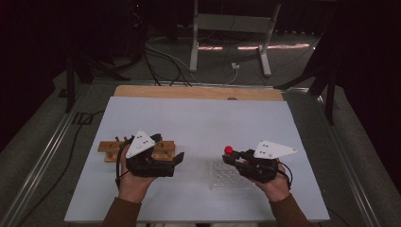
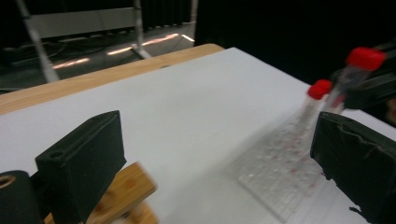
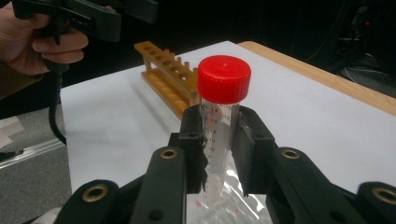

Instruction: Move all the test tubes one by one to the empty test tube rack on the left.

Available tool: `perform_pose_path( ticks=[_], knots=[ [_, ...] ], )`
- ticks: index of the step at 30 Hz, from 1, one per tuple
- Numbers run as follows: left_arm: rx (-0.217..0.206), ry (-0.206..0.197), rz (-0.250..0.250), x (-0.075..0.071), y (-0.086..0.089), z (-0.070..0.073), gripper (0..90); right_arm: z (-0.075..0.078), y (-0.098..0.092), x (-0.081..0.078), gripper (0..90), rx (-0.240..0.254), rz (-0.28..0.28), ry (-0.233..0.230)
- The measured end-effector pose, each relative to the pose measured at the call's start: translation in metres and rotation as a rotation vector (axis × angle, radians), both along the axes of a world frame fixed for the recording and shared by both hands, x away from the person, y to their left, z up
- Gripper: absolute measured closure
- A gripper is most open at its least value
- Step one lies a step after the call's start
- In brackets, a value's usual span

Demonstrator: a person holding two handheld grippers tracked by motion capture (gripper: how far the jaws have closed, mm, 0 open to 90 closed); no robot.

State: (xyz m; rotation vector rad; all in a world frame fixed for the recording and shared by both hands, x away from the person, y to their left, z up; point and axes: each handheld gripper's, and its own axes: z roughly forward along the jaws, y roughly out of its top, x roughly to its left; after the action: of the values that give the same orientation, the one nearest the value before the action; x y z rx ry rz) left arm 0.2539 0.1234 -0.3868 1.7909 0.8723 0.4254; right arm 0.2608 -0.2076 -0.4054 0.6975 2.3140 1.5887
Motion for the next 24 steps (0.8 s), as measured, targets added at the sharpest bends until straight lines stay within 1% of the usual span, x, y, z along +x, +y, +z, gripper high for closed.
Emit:
perform_pose_path(
  ticks=[2,3,4,5,6,8,10,11,14,15,16,17,18,20,23,24],
  knots=[
    [-0.006,0.004,-0.025,0.001,-0.006,0.003,4.6,0.0,0.007,0.002,74.4,-0.005,0.004,0.005],
    [-0.024,0.011,-0.072,0.001,-0.012,0.005,4.6,0.0,0.01,0.003,74.4,-0.003,0.01,0.005],
    [-0.032,0.015,-0.09,0.001,-0.016,0.006,4.6,0.001,0.013,0.004,74.3,-0.003,0.016,0.003],
    [-0.032,0.015,-0.09,0.001,-0.016,0.006,4.8,0.001,0.013,0.004,74.3,-0.003,0.016,0.003],
    [-0.034,0.014,-0.105,0.001,-0.019,0.007,4.8,0.001,0.016,0.005,74.4,-0.002,0.022,0.004],
    [-0.036,0.008,-0.126,0.001,-0.026,0.009,8.1,0.001,0.025,0.007,74.3,-0.009,0.035,0.003],
    [-0.037,0.001,-0.139,0.002,-0.031,0.009,14.6,0.001,0.031,0.009,74.3,-0.017,0.039,0.006],
    [-0.04,-0.002,-0.142,0.002,-0.033,0.01,14.6,0.001,0.031,0.009,74.3,-0.017,0.039,0.006],
    [-0.046,-0.007,-0.163,0.004,-0.039,0.009,32.6,0.0,0.041,0.012,74.3,-0.029,0.047,0.015],
    [-0.028,-0.002,-0.179,0.005,-0.044,0.008,38.4,-0.001,0.042,0.013,74.3,-0.031,0.051,0.015],
    [-0.028,-0.002,-0.179,0.005,-0.044,0.008,42.5,-0.001,0.044,0.013,74.3,-0.033,0.052,0.017],
    [-0.014,-0.002,-0.195,0.005,-0.05,0.007,45.3,-0.001,0.046,0.013,74.3,-0.035,0.054,0.017],
    [-0.01,-0.002,-0.201,0.006,-0.052,0.006,49.1,-0.001,0.047,0.013,74.4,-0.036,0.057,0.019],
    [-0.008,0.0,-0.202,0.006,-0.054,0.006,54.2,-0.001,0.049,0.014,74.3,-0.039,0.06,0.022],
    [0.01,0.006,-0.2,0.007,-0.059,0.004,62.1,-0.003,0.052,0.014,74.3,-0.043,0.064,0.028],
    [0.004,0.009,-0.205,0.008,-0.06,0.004,64.3,-0.003,0.052,0.014,74.3,-0.045,0.064,0.027]
  ],
)
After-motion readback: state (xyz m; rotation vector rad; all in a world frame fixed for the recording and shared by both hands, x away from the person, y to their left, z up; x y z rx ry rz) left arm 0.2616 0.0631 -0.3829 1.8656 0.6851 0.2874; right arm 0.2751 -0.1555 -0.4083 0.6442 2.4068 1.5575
